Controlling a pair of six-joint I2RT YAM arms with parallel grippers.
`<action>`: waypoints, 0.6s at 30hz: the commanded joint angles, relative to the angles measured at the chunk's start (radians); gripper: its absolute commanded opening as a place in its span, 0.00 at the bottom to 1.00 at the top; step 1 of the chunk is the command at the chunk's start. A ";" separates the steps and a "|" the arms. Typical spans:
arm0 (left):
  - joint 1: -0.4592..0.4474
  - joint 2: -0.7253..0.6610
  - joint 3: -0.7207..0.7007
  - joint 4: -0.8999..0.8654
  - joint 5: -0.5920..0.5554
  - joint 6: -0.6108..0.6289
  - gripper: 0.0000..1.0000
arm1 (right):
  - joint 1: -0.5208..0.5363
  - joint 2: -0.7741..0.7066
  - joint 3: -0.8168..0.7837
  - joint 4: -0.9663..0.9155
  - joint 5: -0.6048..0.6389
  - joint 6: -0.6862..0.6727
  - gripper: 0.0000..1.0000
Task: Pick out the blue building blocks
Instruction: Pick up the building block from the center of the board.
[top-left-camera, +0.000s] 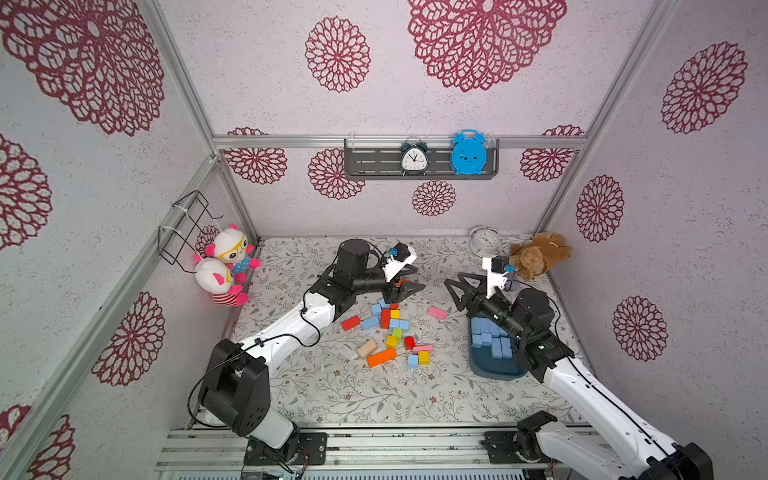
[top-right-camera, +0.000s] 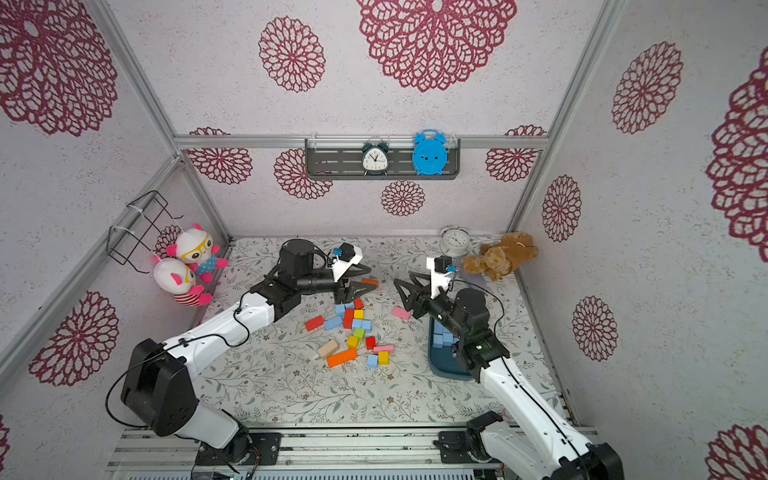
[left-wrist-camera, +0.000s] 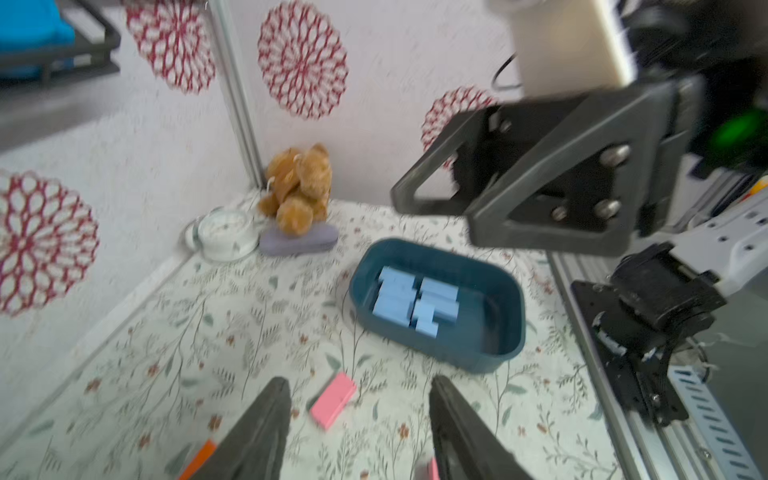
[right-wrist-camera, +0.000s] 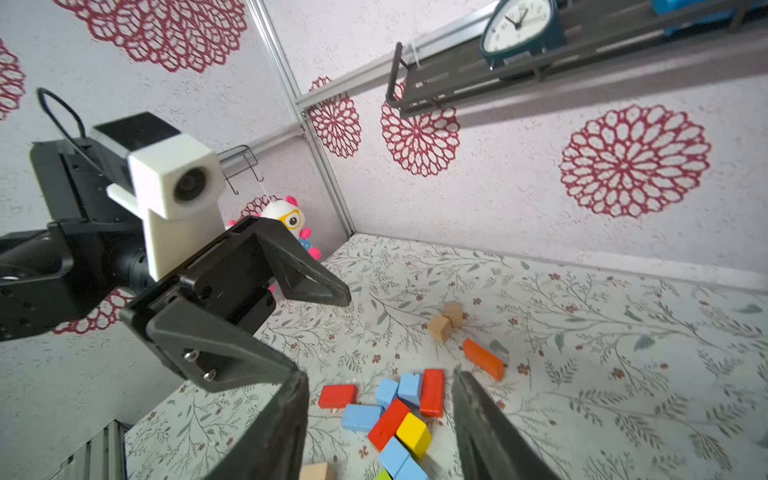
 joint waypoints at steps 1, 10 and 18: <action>0.053 0.076 0.049 -0.367 -0.199 0.210 0.57 | -0.006 -0.041 -0.047 -0.019 0.053 0.039 0.59; 0.094 0.266 0.095 -0.590 -0.485 0.316 0.62 | -0.006 -0.086 -0.093 -0.058 0.080 0.060 0.59; 0.093 0.317 0.042 -0.579 -0.562 0.331 0.65 | -0.006 -0.089 -0.103 -0.073 0.067 0.058 0.59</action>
